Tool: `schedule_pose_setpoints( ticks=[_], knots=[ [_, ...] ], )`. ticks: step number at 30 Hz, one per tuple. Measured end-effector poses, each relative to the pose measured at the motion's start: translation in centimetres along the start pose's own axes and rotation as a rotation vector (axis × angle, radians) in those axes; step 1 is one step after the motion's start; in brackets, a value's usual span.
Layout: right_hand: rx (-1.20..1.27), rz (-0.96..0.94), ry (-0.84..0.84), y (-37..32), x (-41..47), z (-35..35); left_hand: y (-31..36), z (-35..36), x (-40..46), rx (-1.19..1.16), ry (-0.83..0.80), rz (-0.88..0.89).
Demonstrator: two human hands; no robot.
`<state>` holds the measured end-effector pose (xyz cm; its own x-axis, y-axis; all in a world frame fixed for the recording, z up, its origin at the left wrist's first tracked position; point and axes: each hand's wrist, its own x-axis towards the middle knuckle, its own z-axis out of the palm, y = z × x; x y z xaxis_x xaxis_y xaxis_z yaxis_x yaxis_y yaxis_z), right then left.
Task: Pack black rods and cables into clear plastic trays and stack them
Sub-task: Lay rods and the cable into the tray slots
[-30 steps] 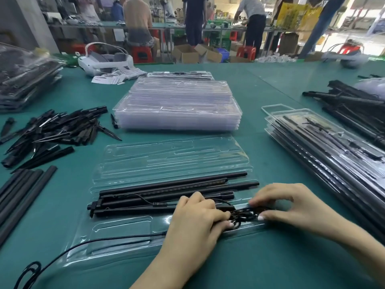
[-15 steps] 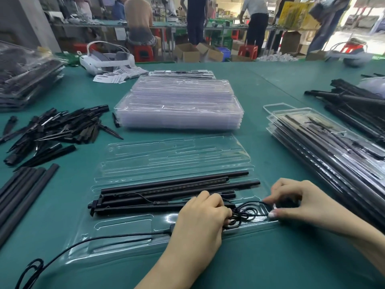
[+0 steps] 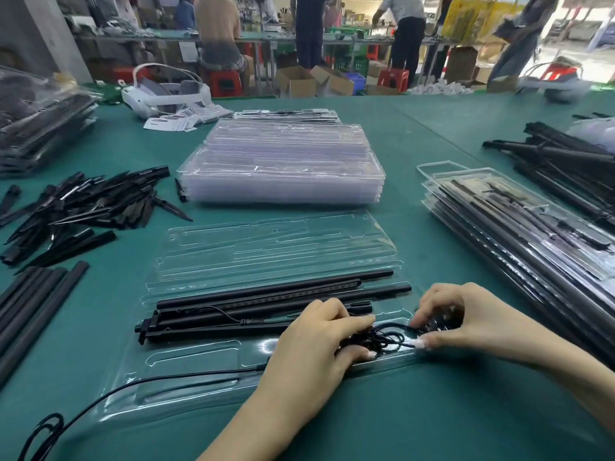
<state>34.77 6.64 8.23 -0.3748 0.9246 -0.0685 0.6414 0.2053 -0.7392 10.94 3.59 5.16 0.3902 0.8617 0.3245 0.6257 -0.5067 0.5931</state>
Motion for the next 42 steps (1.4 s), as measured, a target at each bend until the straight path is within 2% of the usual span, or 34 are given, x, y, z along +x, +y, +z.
schedule_pose_setpoints(
  ticks=[9, 12, 15, 17, 21, 25, 28, 31, 34, 37, 42],
  knots=[
    [-0.155, 0.066, 0.022, -0.7, 0.8, 0.6, 0.5, 0.3, 0.1, 0.05, -0.005, 0.067],
    [-0.336, 0.012, 0.086, -1.0, 1.6, 1.8, 0.5, 0.4, 0.1, 0.038, 0.005, 0.032],
    [-0.405, -0.073, 0.079, -1.4, 1.5, 2.2, 0.4, 0.3, 0.0, 0.058, -0.015, 0.008],
    [-0.375, -0.108, 0.057, -1.3, 1.0, 1.4, 0.4, 0.2, 0.1, 0.111, -0.054, 0.002],
    [-0.249, -0.171, -0.101, -1.2, -0.6, -1.2, 0.9, -0.4, 0.7, 0.332, -0.118, 0.058],
    [-0.183, -0.152, 0.038, -0.5, -0.8, -1.3, 1.5, -0.3, 0.6, 0.567, -0.068, 0.181],
    [-0.11, -0.104, 0.101, 0.0, -0.3, -0.2, 2.4, 0.4, 0.6, 0.637, -0.155, 0.116],
    [0.003, 0.083, 0.064, 0.3, -0.1, 0.4, 3.1, 1.0, 0.5, 0.694, -0.163, 0.045],
    [-0.047, 0.132, 0.032, 0.3, 0.4, 0.8, 3.6, 1.3, 0.5, 0.724, -0.125, 0.015],
    [-0.066, 0.148, 0.015, -0.2, 1.0, 1.3, 3.2, 1.3, 0.4, 0.673, -0.074, 0.07],
    [-0.272, 0.078, 0.057, -0.6, 1.3, 1.7, 3.0, 1.2, 0.2, 0.719, -0.133, 0.116]
  ],
)
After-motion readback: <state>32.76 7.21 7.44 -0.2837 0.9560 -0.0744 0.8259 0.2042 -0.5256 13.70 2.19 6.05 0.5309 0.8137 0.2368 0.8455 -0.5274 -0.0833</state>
